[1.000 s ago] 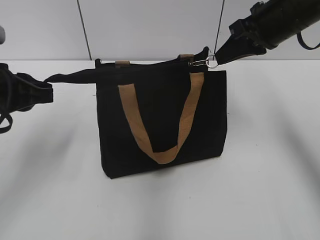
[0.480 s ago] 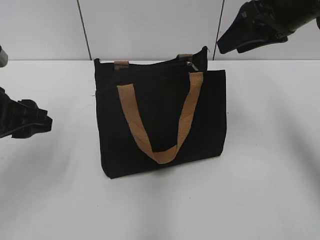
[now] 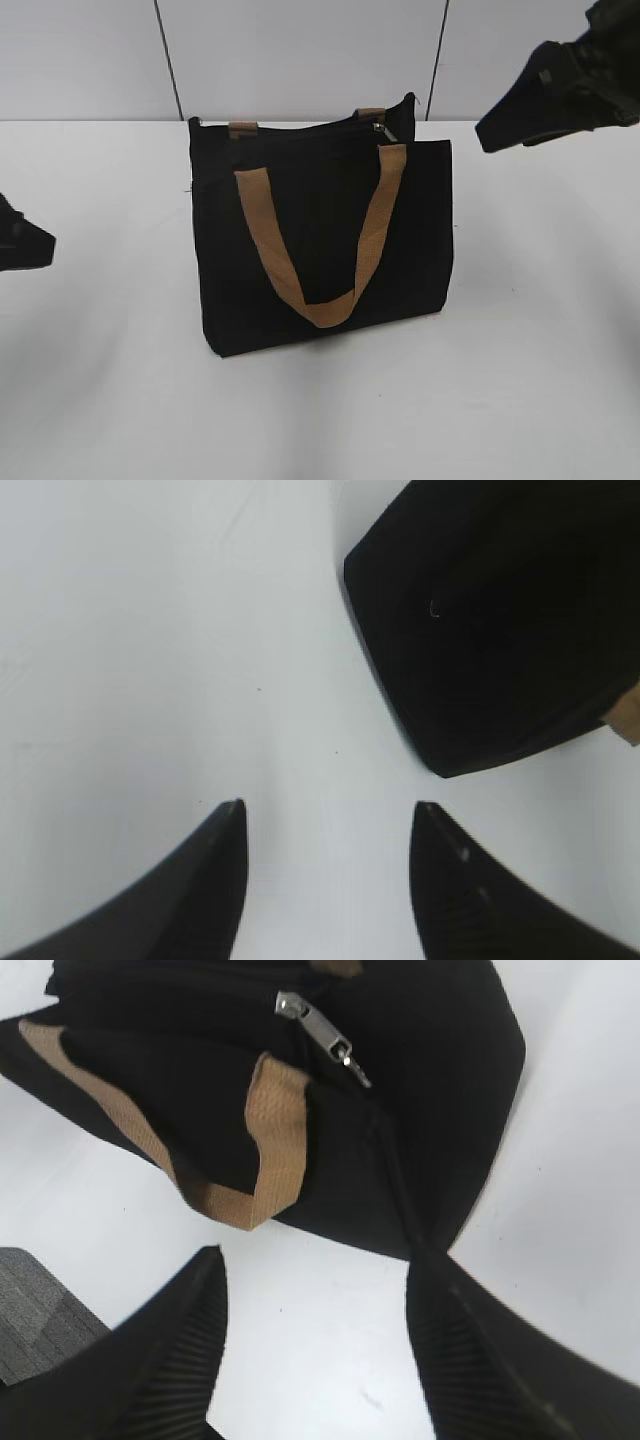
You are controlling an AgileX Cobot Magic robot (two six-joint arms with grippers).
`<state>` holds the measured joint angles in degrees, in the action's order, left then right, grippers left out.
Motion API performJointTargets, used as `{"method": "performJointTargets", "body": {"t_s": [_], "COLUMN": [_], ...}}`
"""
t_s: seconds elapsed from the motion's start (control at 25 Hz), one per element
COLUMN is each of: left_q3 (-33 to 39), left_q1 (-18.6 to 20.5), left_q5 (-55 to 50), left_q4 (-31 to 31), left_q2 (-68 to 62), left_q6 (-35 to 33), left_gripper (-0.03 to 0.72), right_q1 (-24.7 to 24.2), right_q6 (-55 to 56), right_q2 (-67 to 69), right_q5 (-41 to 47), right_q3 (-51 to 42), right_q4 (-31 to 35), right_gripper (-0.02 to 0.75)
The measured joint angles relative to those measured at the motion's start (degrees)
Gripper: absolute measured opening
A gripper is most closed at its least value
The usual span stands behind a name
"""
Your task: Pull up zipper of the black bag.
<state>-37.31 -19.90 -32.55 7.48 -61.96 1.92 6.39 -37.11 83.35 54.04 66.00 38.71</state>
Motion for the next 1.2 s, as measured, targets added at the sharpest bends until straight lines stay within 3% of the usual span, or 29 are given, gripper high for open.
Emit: {"method": "performJointTargets", "body": {"t_s": [0.28,0.64,0.88,1.2], "left_q3": [-0.38,-0.38,-0.29,-0.17], "left_q1": [0.0,0.0,0.0,0.0], "left_q5": [-10.6,-21.37,-26.83,-30.03], "left_q4": [-2.05,-2.8,-5.76,-7.48], "left_q2": [12.37,30.24,39.19,48.72], "left_q6": [0.0,0.0,2.61,3.64], "left_gripper": [0.396,0.397,0.397,0.397], "right_q1": [0.0,0.0,0.0,0.0], "right_q6": [2.03,12.64,21.6,28.14], "right_q2": [-15.93,-40.94,-56.11,-73.55], "right_q5": [-0.38,0.23,4.91,11.61], "right_q3": [-10.92,-21.01,-25.13,-30.96], "right_q4": [-5.8,-12.16,-21.26,-27.7], "right_gripper": [0.443,0.443,0.443,0.443]}}
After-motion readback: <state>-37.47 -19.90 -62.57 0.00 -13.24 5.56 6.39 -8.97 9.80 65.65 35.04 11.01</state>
